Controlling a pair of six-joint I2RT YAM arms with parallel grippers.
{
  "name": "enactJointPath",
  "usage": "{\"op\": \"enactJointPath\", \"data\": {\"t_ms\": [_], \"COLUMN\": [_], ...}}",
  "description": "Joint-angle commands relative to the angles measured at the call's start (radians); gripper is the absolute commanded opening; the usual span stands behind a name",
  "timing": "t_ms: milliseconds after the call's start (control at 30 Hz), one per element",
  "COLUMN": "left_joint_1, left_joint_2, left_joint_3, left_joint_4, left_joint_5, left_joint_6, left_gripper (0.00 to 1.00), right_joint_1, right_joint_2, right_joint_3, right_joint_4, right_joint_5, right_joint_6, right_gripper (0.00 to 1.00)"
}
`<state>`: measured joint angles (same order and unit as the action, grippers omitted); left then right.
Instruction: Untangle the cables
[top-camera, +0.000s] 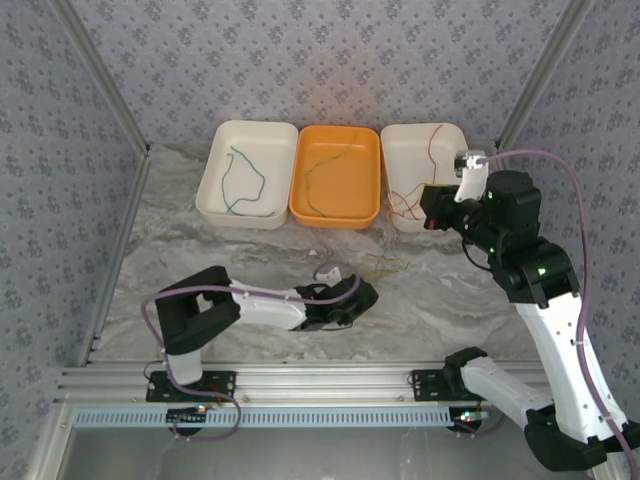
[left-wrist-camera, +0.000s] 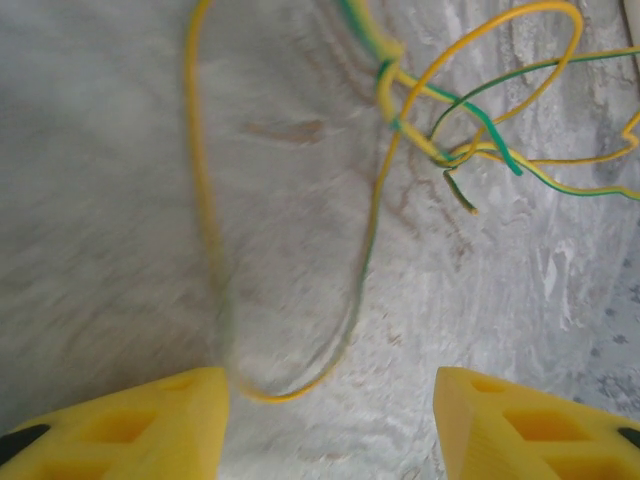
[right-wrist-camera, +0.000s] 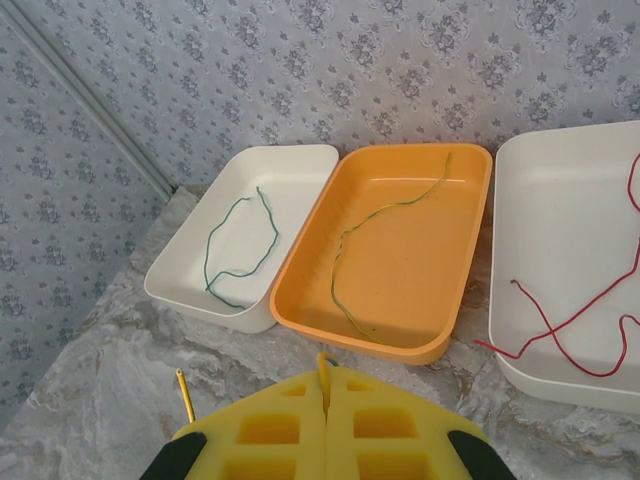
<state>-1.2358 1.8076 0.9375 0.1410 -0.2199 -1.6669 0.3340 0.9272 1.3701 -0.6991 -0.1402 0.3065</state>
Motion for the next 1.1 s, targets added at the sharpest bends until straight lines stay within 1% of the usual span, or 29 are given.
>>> {"op": "enactJointPath", "data": {"t_ms": [0,67,167,300,400,467,533,600,733,800,833,867,933,1000,1067], "left_joint_1": [-0.065,-0.073,-0.064,-0.017,0.015,0.026,0.028,0.03,0.034,0.04,0.045,0.053,0.065,0.086,0.123], "left_joint_2": [-0.096,-0.118,-0.114,-0.066,-0.01,0.027,0.053,0.075,0.102,0.104,0.098,0.081,0.017,-0.069,-0.166], "left_joint_3": [0.014,0.021,0.005,-0.008,-0.013,0.004,0.03,0.053,0.063,0.057,0.049,0.037,0.008,-0.011,-0.017], "left_joint_4": [-0.224,-0.273,-0.275,-0.169,-0.043,0.001,0.011,0.017,0.041,0.047,0.048,0.035,-0.047,-0.157,-0.302], "left_joint_5": [-0.162,-0.188,-0.195,-0.135,-0.08,-0.059,-0.053,-0.049,-0.052,-0.055,-0.062,-0.076,-0.133,-0.185,-0.217], "left_joint_6": [-0.065,-0.066,-0.083,-0.071,-0.078,-0.085,-0.088,-0.09,-0.1,-0.093,-0.081,-0.067,-0.023,0.068,0.184], "left_gripper": [0.6,0.62,0.62,0.61,0.6,0.58,0.55,0.49,0.3,0.15,0.04,0.0,0.0,0.0,0.0], "right_joint_1": [-0.009,-0.013,-0.016,-0.026,-0.032,-0.033,-0.036,-0.036,-0.041,-0.044,-0.045,-0.049,-0.058,-0.072,-0.111], "right_joint_2": [-0.012,-0.012,-0.011,-0.011,-0.012,-0.014,-0.017,-0.017,-0.02,-0.021,-0.021,-0.021,-0.017,-0.006,0.011], "right_joint_3": [-0.004,-0.006,-0.008,-0.011,-0.017,-0.02,-0.021,-0.021,-0.025,-0.027,-0.027,-0.026,-0.019,0.005,0.051], "right_joint_4": [0.028,0.03,0.033,0.027,0.03,0.029,0.029,0.03,0.031,0.033,0.033,0.034,0.03,0.022,0.018], "right_joint_5": [-0.022,-0.025,-0.029,-0.033,-0.041,-0.042,-0.044,-0.045,-0.05,-0.05,-0.05,-0.05,-0.049,-0.04,-0.029], "right_joint_6": [-0.008,-0.009,-0.006,-0.008,-0.004,-0.001,-0.001,0.0,-0.002,0.0,0.0,-0.001,-0.006,-0.011,-0.026], "right_gripper": [0.0,0.0,0.0,0.0,0.0,0.0,0.0,0.0,0.0,0.0,0.0,0.0,0.0,0.0,0.0]}}
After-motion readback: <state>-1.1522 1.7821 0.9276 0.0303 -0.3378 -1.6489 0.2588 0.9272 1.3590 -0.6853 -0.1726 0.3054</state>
